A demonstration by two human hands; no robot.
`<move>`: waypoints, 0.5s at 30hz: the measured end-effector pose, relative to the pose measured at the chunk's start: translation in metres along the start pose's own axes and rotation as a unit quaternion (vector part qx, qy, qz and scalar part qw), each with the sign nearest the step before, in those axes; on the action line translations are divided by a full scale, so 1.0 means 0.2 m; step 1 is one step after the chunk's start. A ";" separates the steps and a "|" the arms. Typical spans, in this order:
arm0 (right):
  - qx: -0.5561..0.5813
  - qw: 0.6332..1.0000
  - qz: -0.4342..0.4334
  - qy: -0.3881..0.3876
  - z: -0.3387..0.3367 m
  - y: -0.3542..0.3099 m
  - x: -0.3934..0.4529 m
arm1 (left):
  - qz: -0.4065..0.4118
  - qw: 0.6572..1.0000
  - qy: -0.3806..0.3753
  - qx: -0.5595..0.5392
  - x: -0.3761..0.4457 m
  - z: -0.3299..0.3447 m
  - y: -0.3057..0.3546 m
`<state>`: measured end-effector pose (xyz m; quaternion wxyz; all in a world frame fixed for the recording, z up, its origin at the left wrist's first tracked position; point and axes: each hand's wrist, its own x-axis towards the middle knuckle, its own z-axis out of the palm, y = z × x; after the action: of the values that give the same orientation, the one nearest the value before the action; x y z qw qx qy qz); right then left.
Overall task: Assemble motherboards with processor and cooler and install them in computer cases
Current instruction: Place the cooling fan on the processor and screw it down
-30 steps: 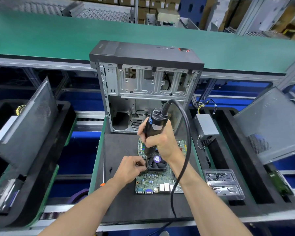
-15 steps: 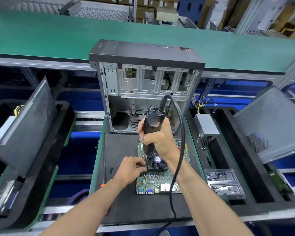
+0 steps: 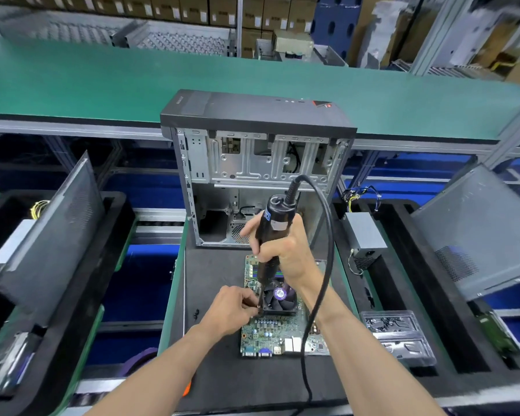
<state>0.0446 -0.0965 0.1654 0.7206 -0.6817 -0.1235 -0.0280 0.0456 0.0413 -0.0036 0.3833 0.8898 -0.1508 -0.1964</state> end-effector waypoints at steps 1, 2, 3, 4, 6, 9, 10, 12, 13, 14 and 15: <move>0.015 1.000 0.000 0.022 -0.03 -0.02 0.00 | 0.005 1.000 -0.003 0.010 0.01 -0.01 0.01; 0.033 0.999 -0.007 0.037 -0.07 -0.04 0.01 | 0.010 1.000 0.001 0.022 0.02 -0.03 0.03; 0.045 0.998 -0.017 0.049 -0.11 -0.07 0.01 | 0.014 0.999 0.011 0.031 0.04 -0.03 0.05; 0.053 0.996 -0.034 0.059 -0.16 -0.08 0.01 | 0.018 0.999 0.030 0.031 0.05 -0.04 0.07; 0.042 0.994 -0.063 0.083 -0.24 -0.12 0.01 | 0.042 0.997 0.068 0.017 0.09 -0.04 0.12; 0.022 0.988 -0.075 0.133 -0.36 -0.13 0.01 | 0.105 0.993 0.031 0.050 0.19 -0.01 0.23; 0.020 0.986 -0.076 0.145 -0.38 -0.12 0.01 | 0.118 0.990 -0.001 0.077 0.23 0.00 0.28; 0.024 0.984 -0.075 0.157 -0.43 -0.10 0.00 | 0.106 0.983 -0.068 0.134 0.28 0.03 0.36; 0.023 0.984 -0.072 0.158 -0.45 -0.09 -0.01 | 0.087 0.979 -0.104 0.151 0.31 0.05 0.39; 0.020 0.985 -0.069 0.159 -0.47 -0.08 -0.01 | 0.067 0.975 -0.141 0.157 0.33 0.06 0.41; 0.018 0.985 -0.064 0.159 -0.48 -0.07 -0.01 | 0.047 0.971 -0.177 0.155 0.34 0.06 0.43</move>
<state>0.0526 -0.1924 0.1750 0.7398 -0.6462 -0.0514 -0.1802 0.0897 -0.0513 0.0359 0.2168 0.8814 -0.2865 -0.3066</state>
